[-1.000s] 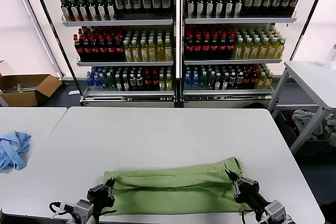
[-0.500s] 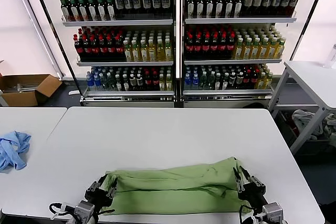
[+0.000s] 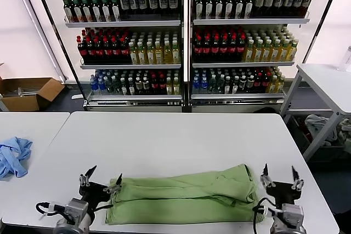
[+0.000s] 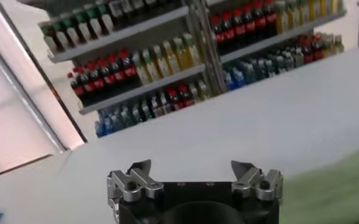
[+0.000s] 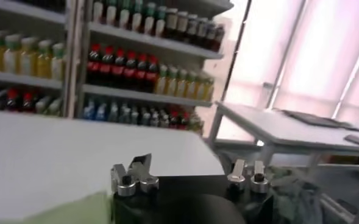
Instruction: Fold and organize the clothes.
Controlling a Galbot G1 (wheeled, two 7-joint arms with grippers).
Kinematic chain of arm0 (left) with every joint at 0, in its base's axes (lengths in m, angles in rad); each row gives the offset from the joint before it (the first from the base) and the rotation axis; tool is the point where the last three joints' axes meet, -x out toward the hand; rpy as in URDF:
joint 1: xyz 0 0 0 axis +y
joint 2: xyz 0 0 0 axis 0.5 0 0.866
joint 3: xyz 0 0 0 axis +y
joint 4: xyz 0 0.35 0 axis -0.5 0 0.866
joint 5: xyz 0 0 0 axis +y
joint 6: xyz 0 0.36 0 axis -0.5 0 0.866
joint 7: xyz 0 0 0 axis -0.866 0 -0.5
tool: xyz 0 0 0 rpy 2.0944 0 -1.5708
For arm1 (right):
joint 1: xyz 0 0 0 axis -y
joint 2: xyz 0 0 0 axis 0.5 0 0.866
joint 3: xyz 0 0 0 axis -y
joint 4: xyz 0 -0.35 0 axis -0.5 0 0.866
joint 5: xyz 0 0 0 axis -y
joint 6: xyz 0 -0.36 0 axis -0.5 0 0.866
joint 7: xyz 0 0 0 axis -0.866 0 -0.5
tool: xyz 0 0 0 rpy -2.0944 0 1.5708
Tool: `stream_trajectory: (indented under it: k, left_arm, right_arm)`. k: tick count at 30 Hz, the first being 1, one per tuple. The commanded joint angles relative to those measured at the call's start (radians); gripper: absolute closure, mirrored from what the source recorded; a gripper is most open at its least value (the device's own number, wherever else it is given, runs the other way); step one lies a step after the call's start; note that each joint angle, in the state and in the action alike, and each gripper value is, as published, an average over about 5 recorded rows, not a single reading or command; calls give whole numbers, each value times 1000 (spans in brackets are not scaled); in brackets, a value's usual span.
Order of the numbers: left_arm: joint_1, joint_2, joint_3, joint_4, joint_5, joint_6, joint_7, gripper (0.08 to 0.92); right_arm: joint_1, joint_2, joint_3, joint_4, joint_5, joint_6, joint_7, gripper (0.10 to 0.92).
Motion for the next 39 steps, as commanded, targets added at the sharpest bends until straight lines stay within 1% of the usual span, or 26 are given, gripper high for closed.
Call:
stream_trajectory:
  k: [1,3,4,7,14,21,31,39]
  left_arm:
    - [91,-137,-51,9,-29,-213,52,179]
    - [124,-169,-37,53,24,-301,59,177]
    - [132,-180,-34,69,25,-325,58,177]
    - [153,-207,-26,95,-6,-340,43,177]
    - [184,-249,27,139,-4,-368,-3,177]
    - [144,-272,73,160,-28,-351,-5,177]
    - [88,-290,106,212,-42,-363,-3,177]
    - [55,-302,108,241,-95,-362,-3,177]
  right_arm:
    - [-83,-68,212,-77,91,346,-409,207]
    - [-107,-78,230,-122,114,433,-486,204]
    - [-117,-78,236,-134,130,453,-508,203]
    - [-154,-75,245,-144,164,494,-539,203]
    - [-232,-58,256,-117,164,518,-508,203]
    - [-263,-32,238,-95,134,527,-491,203]
    - [-262,-29,248,-85,129,522,-488,203]
    - [-254,-29,245,-87,127,517,-489,203]
